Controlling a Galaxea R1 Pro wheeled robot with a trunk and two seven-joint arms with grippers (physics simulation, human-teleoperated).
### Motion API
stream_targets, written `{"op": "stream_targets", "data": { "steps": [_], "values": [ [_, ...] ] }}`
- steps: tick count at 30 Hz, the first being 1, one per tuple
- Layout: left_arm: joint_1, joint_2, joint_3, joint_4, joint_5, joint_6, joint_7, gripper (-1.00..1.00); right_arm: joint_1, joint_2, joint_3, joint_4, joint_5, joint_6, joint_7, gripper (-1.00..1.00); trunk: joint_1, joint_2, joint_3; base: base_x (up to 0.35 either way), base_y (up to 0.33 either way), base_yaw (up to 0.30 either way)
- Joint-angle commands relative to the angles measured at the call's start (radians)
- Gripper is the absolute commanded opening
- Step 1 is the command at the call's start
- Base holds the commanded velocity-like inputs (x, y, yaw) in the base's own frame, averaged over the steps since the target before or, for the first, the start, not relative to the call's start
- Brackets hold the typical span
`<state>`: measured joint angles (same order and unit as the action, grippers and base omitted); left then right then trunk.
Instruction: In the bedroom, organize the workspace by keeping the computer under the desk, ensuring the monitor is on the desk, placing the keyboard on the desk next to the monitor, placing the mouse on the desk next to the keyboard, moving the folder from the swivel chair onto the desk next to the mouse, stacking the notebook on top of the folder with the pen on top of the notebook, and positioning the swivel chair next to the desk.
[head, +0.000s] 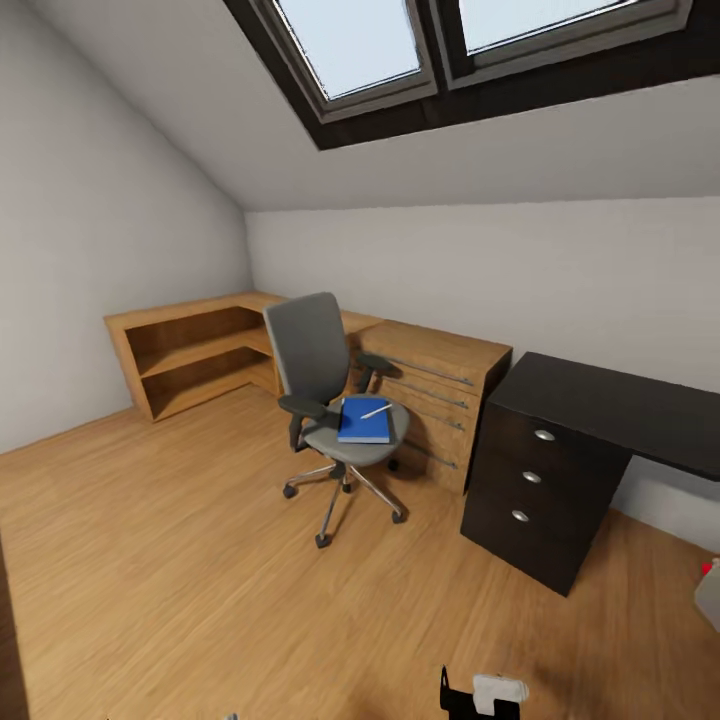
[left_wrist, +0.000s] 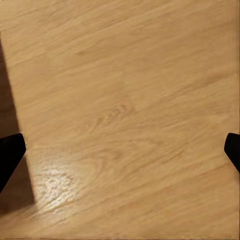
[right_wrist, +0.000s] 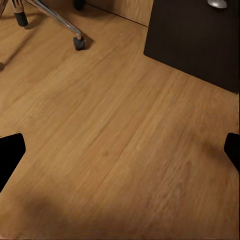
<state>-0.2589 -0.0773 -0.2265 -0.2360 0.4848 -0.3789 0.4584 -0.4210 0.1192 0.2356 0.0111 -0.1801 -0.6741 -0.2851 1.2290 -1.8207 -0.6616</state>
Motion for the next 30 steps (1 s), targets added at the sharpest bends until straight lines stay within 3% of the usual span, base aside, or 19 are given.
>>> {"op": "stream_targets", "data": {
  "steps": [1,25,30],
  "values": [
    [0.000,0.001,-0.008,0.000,0.007,-0.003,0.005,1.00,-0.001,0.000,0.009,0.001,-0.008,-0.003,-0.003,1.00,-0.005,0.007,0.002,-0.322,0.151,-0.236],
    [0.000,0.001,-0.010,0.000,0.008,-0.003,0.005,1.00,-0.001,0.001,0.008,0.000,-0.012,-0.003,-0.003,1.00,-0.097,0.175,0.049,-0.327,0.127,-0.181],
    [0.000,0.000,-0.010,0.001,0.007,-0.003,0.005,1.00,-0.001,0.001,0.008,0.000,-0.011,-0.003,-0.003,1.00,-0.097,0.175,0.043,-0.333,0.040,-0.192]
  ]
}}
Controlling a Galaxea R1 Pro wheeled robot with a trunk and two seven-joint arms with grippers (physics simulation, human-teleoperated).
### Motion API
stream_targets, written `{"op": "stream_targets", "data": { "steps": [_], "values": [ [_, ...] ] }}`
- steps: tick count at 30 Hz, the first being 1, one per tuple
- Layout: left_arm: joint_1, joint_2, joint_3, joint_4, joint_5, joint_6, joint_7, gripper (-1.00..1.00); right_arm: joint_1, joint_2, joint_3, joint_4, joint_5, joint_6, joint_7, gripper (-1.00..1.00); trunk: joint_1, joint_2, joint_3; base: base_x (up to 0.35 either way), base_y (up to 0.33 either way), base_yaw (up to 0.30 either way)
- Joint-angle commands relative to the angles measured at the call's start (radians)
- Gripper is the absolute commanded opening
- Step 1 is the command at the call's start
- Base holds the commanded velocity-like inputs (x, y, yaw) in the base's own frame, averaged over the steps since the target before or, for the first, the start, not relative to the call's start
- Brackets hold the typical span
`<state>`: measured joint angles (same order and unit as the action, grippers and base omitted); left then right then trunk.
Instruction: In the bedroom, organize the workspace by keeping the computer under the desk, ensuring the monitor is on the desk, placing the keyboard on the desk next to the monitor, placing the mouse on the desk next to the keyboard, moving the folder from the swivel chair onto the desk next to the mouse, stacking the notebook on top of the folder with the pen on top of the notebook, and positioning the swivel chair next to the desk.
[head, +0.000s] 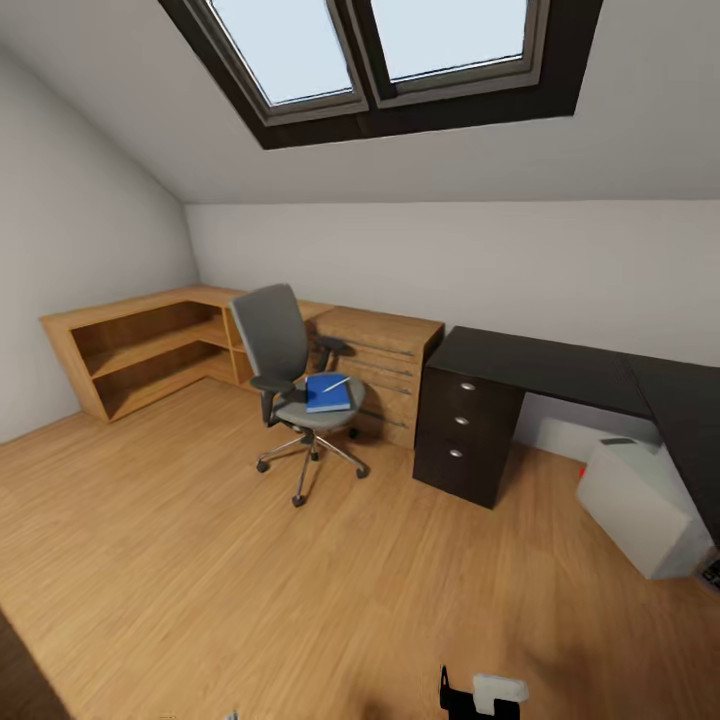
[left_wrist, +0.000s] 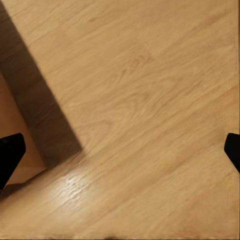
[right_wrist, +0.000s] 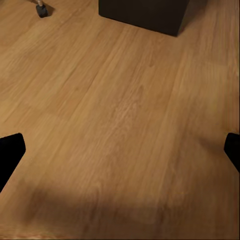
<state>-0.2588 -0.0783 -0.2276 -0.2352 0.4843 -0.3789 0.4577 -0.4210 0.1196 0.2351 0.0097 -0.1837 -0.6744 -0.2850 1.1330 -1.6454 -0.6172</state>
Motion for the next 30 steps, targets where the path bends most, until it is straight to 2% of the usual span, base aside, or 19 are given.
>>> {"op": "stream_targets", "data": {
  "steps": [1,18,22,30],
  "values": [
    [0.000,0.000,-0.009,0.006,0.007,-0.004,0.006,1.00,-0.001,0.000,0.009,0.001,-0.007,-0.002,-0.003,1.00,-0.005,0.006,0.001,-0.335,0.010,-0.203],
    [0.000,0.000,-0.016,0.025,0.005,-0.005,0.007,1.00,-0.001,0.001,0.009,0.001,-0.004,-0.002,-0.003,1.00,-0.070,0.125,0.038,-0.340,0.001,-0.212],
    [0.000,0.001,-0.016,0.025,0.005,-0.008,0.008,1.00,-0.001,0.000,0.009,0.001,-0.003,-0.002,-0.003,1.00,-0.070,0.125,0.034,-0.261,0.000,-0.213],
    [0.000,0.002,-0.015,0.025,0.006,-0.016,0.007,1.00,-0.001,0.000,0.009,0.002,-0.003,-0.002,-0.003,1.00,-0.070,0.125,0.027,-0.047,0.000,-0.214]
  ]
}}
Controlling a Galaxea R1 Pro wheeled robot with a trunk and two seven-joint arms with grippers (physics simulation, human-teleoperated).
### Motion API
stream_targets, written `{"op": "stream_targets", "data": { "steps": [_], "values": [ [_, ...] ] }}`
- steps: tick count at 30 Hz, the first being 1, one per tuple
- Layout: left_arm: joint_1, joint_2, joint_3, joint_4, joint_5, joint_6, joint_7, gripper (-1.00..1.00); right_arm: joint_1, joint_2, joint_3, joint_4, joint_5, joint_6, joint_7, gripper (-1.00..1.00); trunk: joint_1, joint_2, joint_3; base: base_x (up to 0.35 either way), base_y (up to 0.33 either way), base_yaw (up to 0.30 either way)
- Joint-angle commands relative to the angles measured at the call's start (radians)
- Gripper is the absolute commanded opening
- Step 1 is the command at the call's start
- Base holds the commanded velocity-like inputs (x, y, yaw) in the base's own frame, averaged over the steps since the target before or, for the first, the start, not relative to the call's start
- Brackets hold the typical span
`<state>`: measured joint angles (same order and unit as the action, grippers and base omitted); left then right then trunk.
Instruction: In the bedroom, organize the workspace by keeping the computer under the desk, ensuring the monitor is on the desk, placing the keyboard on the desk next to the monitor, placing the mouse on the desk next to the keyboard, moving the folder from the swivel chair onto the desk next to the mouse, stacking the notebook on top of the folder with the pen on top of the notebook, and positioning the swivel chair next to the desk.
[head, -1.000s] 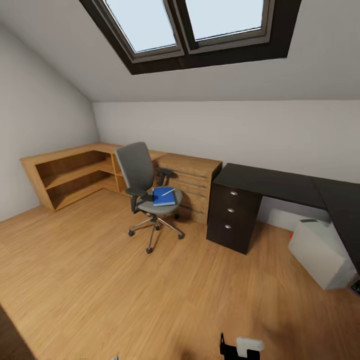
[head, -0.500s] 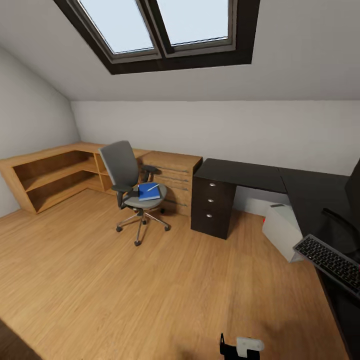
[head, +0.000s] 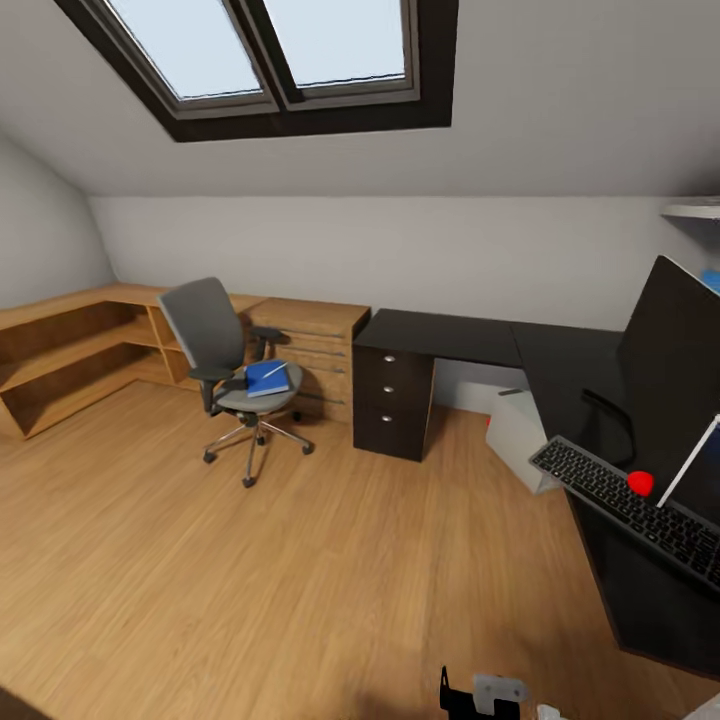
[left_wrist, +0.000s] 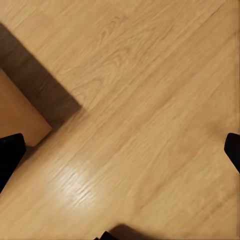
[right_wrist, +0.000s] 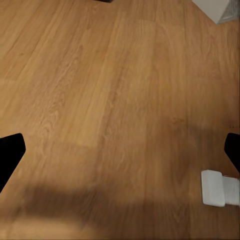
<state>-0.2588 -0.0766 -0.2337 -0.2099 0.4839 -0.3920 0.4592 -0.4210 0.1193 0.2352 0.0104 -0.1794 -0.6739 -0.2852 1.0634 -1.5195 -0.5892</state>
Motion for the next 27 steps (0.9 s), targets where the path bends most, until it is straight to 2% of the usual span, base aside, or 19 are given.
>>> {"op": "stream_targets", "data": {
  "steps": [1,15,27],
  "values": [
    [0.000,0.001,-0.009,0.000,0.007,-0.003,0.006,1.00,-0.001,0.000,0.009,0.001,-0.008,-0.003,-0.003,1.00,0.000,-0.001,-0.002,-0.008,0.000,-0.214],
    [0.000,-0.001,-0.010,0.010,0.005,-0.002,0.004,1.00,-0.001,0.001,0.010,0.001,-0.008,-0.003,-0.003,1.00,0.000,-0.001,-0.015,-0.001,-0.273,-0.192],
    [0.000,-0.002,-0.012,0.011,0.005,0.000,0.002,1.00,-0.001,0.002,0.010,0.002,-0.007,-0.003,-0.003,1.00,0.000,-0.001,-0.017,-0.004,-0.308,-0.021]
  ]
}}
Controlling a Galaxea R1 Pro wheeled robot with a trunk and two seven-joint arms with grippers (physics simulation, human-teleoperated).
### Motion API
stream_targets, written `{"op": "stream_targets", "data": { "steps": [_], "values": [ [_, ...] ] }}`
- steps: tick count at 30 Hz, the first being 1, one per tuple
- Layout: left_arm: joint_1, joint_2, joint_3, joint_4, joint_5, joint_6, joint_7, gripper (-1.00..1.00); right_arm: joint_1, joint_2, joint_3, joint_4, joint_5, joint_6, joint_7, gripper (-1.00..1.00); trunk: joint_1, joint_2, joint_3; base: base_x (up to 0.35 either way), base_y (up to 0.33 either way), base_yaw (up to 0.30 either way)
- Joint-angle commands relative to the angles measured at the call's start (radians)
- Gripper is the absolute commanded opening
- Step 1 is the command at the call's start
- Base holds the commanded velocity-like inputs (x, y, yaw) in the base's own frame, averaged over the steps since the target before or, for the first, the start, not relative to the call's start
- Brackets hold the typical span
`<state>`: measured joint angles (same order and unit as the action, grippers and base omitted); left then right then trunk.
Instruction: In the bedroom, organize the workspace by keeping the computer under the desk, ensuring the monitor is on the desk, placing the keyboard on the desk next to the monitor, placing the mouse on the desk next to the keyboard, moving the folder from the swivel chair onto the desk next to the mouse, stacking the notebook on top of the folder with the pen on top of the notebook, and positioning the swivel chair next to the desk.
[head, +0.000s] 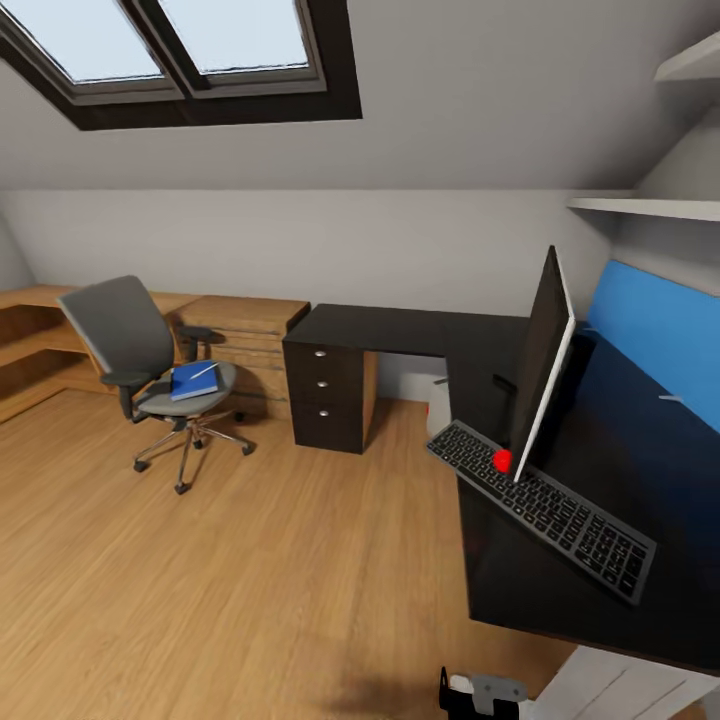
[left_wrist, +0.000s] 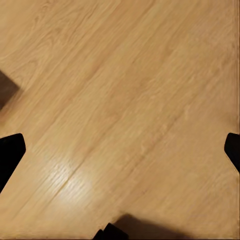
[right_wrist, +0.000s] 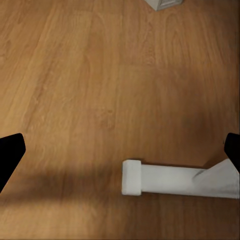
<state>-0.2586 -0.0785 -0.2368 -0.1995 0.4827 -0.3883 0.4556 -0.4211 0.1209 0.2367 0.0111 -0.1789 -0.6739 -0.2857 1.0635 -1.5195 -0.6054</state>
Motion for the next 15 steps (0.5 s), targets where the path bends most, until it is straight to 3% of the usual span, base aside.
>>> {"op": "stream_targets", "data": {
  "steps": [1,9,15],
  "values": [
    [-0.001,0.000,-0.009,0.000,0.007,-0.003,0.006,1.00,-0.001,0.000,0.009,0.001,-0.008,-0.003,-0.003,1.00,0.000,0.000,-0.001,-0.045,-0.307,0.000],
    [-0.001,0.000,-0.009,0.000,0.007,0.000,0.006,1.00,-0.001,0.000,0.009,0.003,-0.006,-0.003,-0.003,1.00,0.000,0.000,-0.001,-0.225,-0.201,-0.010],
    [-0.001,0.000,-0.009,0.000,0.007,0.000,0.006,1.00,-0.001,0.000,0.009,0.003,-0.005,-0.003,-0.002,1.00,0.000,0.000,-0.001,-0.206,-0.262,-0.205]
  ]
}}
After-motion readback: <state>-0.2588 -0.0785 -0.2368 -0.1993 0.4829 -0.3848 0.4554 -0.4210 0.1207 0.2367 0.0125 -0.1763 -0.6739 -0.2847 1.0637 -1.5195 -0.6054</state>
